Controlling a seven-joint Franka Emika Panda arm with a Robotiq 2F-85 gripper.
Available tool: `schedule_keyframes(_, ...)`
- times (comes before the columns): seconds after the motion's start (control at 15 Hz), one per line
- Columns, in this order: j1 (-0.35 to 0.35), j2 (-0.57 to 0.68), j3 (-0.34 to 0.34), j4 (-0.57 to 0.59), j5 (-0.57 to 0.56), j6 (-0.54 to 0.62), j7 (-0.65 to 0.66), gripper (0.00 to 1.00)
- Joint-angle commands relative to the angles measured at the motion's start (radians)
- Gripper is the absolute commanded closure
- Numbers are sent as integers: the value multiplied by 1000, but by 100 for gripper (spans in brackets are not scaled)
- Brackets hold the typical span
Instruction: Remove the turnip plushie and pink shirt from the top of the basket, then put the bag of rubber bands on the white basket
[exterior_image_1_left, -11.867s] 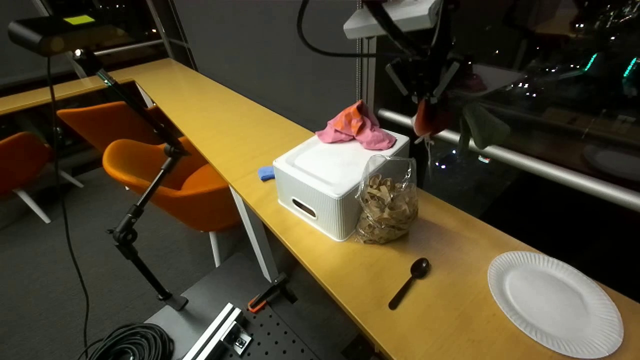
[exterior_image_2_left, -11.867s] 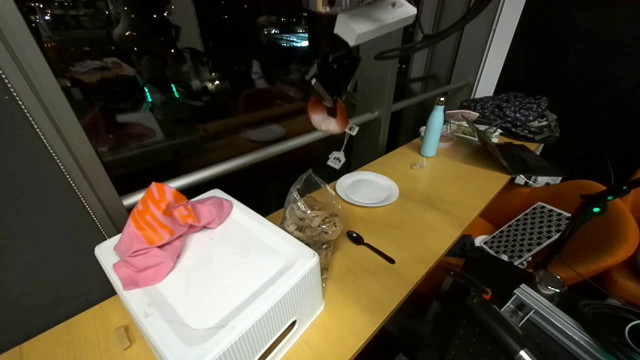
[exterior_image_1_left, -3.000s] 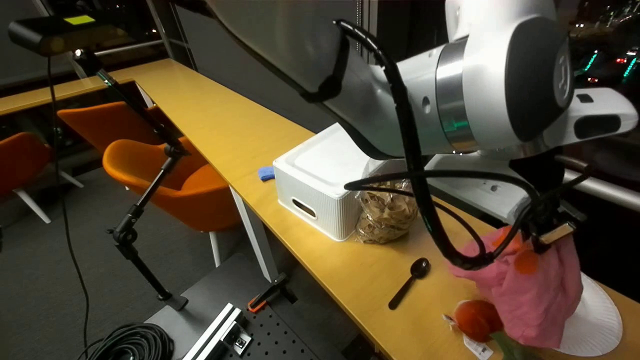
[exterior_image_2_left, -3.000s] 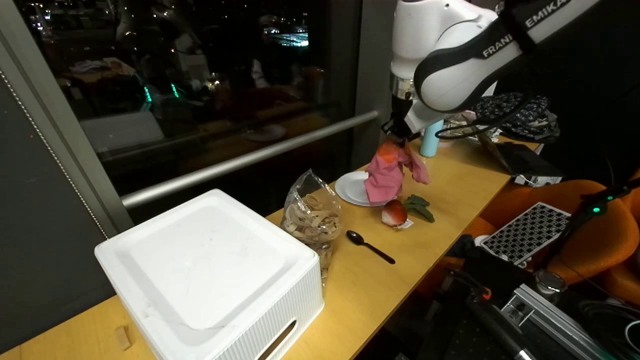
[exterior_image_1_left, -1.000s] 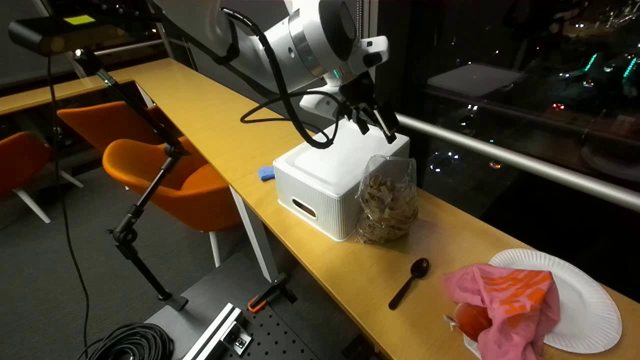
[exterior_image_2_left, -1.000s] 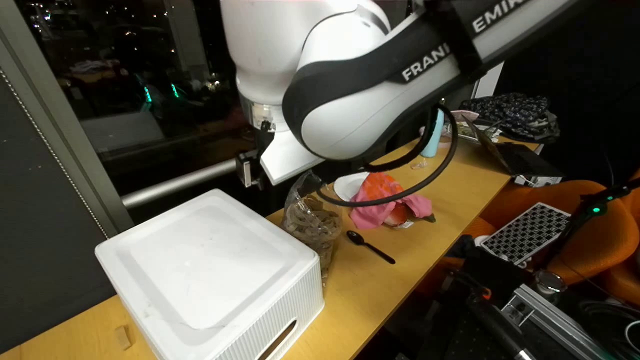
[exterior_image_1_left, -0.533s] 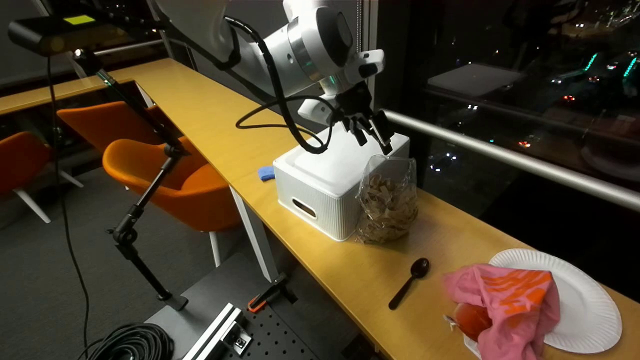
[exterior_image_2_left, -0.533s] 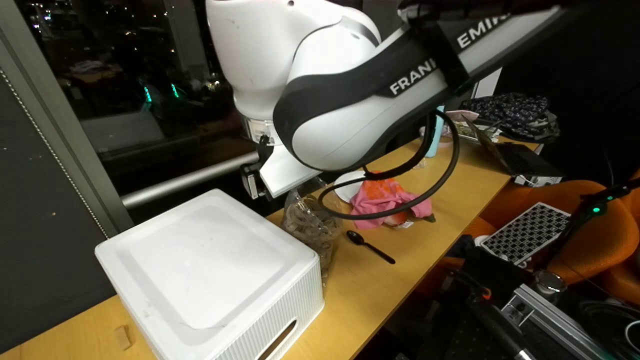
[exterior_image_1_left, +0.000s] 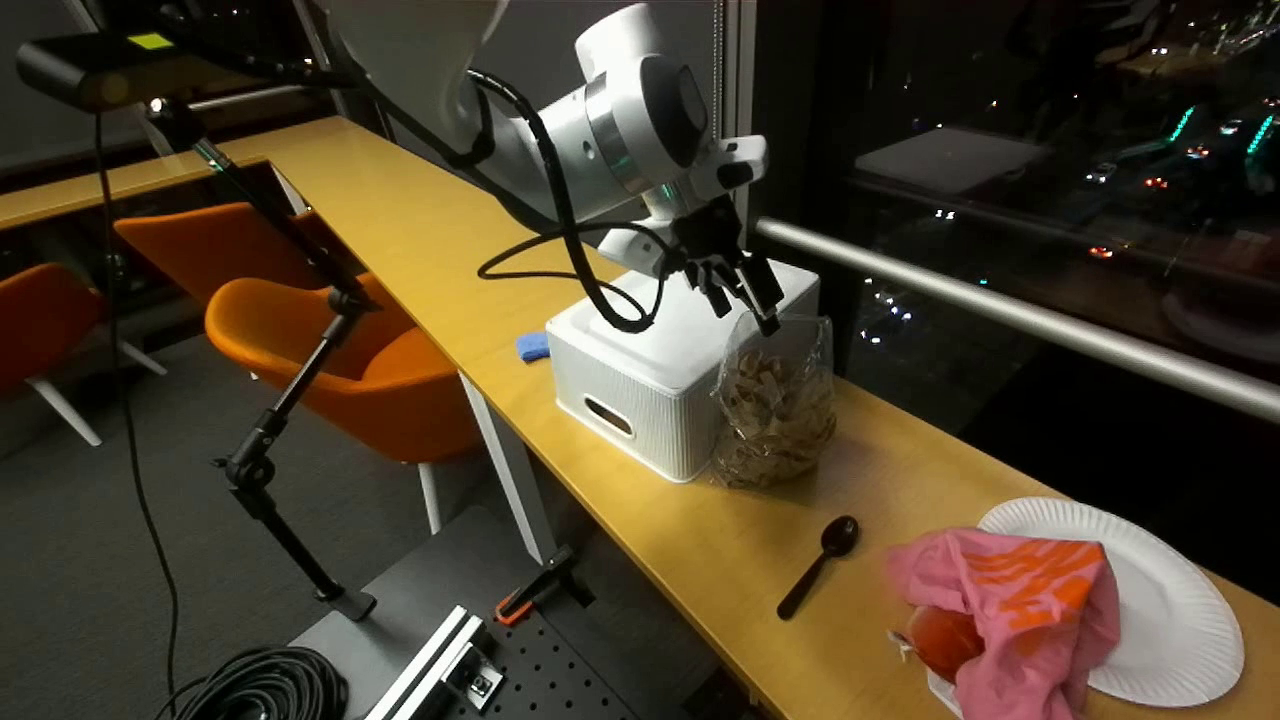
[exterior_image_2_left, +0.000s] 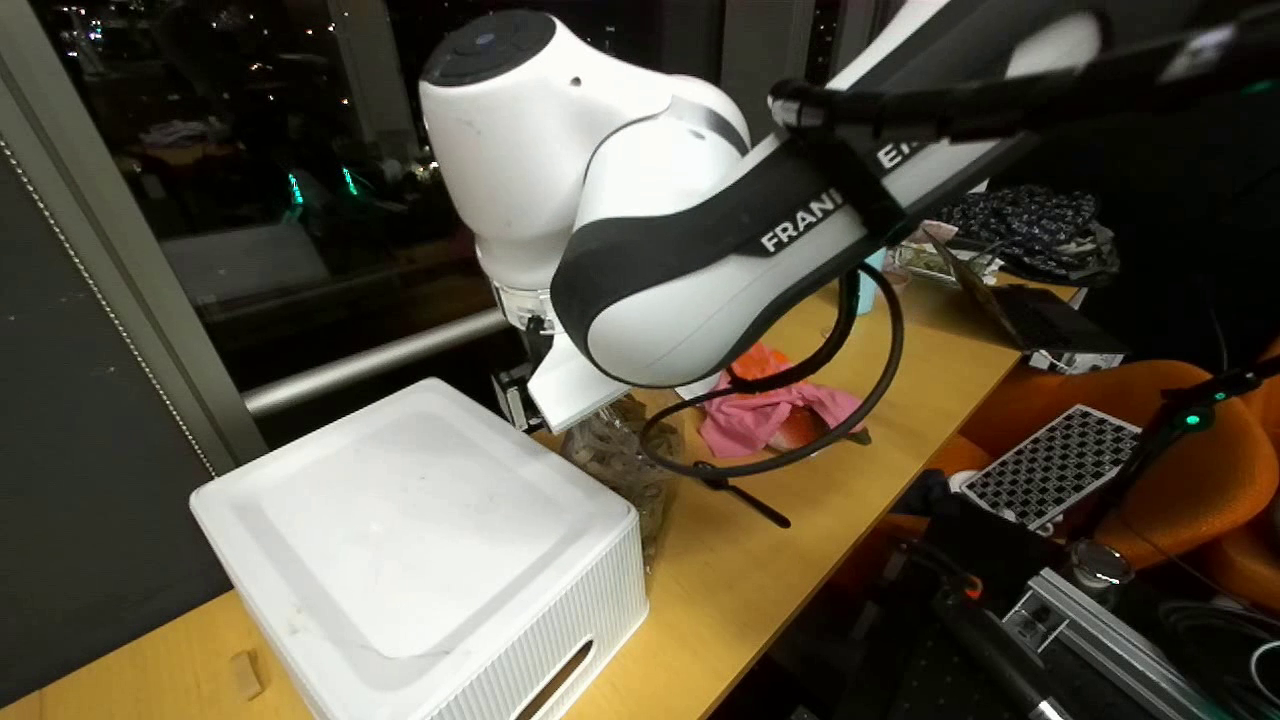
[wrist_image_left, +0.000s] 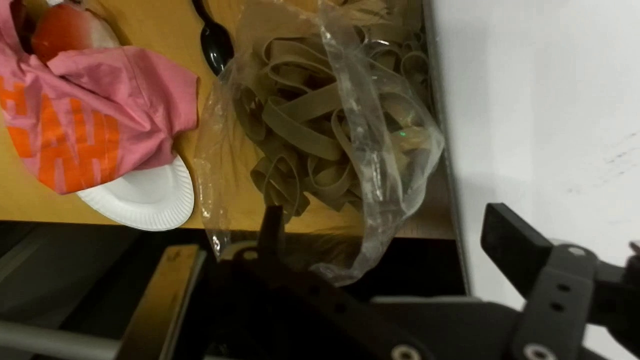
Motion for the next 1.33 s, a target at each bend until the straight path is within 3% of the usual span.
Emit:
schedule_keyframes(0.0,28,-18,-27,-20,-16,-12,27,0)
schedule_keyframes(0.33,26,-24,-35,-36,-17,-23,26,0)
schedule_keyframes(0.93,-11,-175,-40,-170,-61,-135,37,0)
schedule_keyframes(1.27,-40,-151,-33,-181,-123,-63,69,0)
